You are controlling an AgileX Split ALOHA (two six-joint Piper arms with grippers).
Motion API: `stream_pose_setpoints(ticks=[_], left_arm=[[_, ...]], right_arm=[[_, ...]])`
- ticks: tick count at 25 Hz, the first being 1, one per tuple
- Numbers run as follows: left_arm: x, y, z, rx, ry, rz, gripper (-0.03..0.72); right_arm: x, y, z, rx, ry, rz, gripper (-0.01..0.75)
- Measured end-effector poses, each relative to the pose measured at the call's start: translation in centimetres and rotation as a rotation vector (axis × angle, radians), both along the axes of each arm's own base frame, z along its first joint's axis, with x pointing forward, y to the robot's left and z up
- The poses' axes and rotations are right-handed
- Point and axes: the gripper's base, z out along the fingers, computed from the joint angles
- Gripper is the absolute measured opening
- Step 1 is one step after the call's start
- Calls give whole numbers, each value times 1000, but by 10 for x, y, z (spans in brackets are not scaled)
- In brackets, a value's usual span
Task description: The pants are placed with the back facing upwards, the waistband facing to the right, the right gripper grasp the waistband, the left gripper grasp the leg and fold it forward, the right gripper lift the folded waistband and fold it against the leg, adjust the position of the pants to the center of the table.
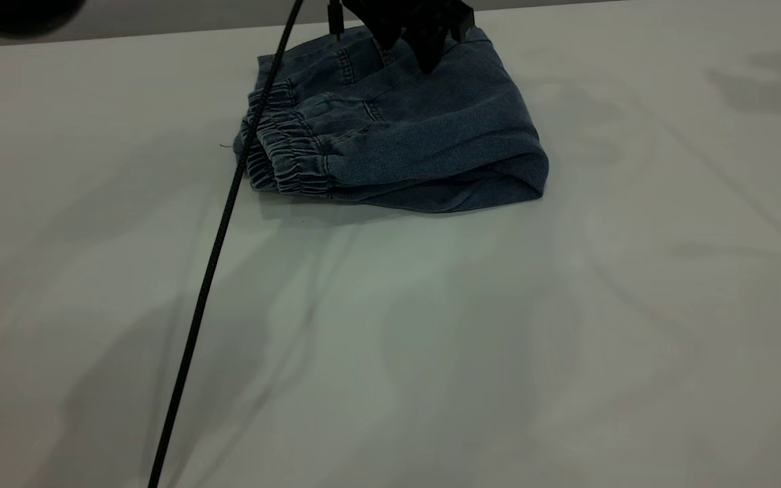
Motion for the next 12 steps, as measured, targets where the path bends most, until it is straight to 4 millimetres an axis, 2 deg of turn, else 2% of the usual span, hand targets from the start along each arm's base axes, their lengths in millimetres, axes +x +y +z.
stream_pose_setpoints(ticks=[8,12], left_arm=[[-2,3,-25,65,45,-45,444],[-5,5,-31,94,80,-60,444]], right_arm=[[-1,1,0,8,8,0,572],[-1,1,0,9,11,2,572]])
